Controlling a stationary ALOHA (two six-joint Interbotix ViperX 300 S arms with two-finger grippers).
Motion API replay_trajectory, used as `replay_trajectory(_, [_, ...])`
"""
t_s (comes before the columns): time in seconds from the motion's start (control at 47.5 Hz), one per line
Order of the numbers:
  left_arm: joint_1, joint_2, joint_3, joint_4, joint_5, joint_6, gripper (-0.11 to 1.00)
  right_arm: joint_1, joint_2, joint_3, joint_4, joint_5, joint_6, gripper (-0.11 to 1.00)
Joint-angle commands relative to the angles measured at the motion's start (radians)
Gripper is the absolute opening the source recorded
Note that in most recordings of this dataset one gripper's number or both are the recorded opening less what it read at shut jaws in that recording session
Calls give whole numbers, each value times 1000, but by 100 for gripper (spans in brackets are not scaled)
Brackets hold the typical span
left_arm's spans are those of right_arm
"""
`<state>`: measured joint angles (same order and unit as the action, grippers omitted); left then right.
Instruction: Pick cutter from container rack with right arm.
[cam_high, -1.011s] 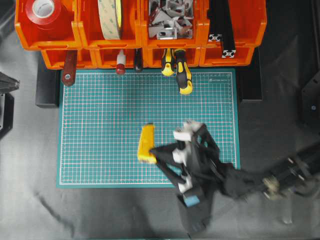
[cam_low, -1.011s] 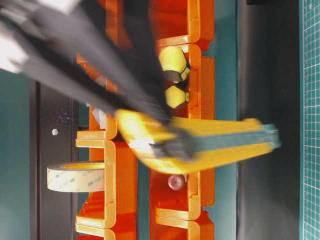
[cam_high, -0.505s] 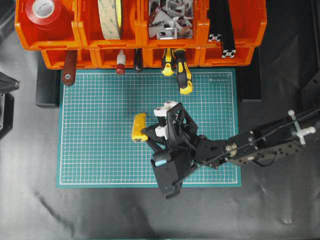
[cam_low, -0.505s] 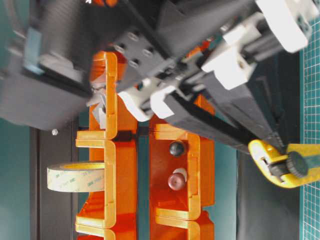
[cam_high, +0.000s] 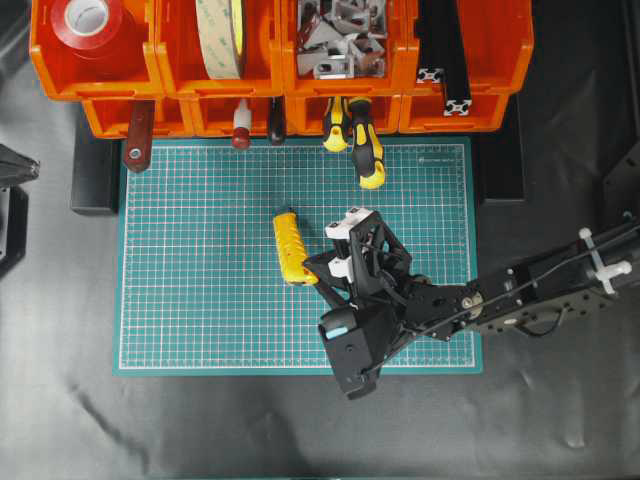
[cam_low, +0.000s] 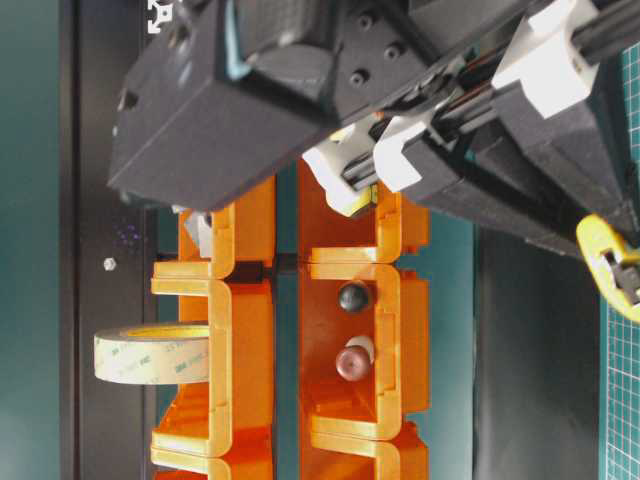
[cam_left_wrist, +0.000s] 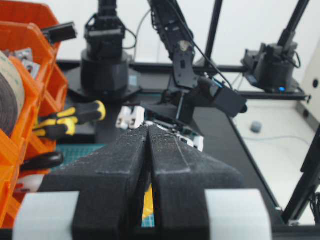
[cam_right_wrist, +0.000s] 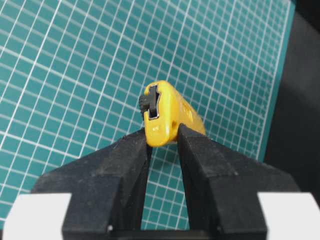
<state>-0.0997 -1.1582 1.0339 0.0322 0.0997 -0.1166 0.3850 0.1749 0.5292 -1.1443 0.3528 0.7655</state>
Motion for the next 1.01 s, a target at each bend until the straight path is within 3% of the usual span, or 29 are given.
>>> replay_trajectory(0.0, [-2,14,-25,3,-6,-3,0,21,-15,5,26,-29,5,15])
replay_trajectory(0.337, [-2,14,-25,3,-9,-5,0,29,-2,18,71,-78,5,14])
replay_trajectory(0.611, [-2,3,-26,3,-5,-5,0,43,-6,43,163,-64,6,58])
replay_trajectory(0.758, [-2,3,-26,3,-5,-5,0,67,-15,44,196,-12,6,62])
replay_trajectory(0.989, [-2,11,-25,3,-3,-5,0,75,-66,48,201,75,5,63])
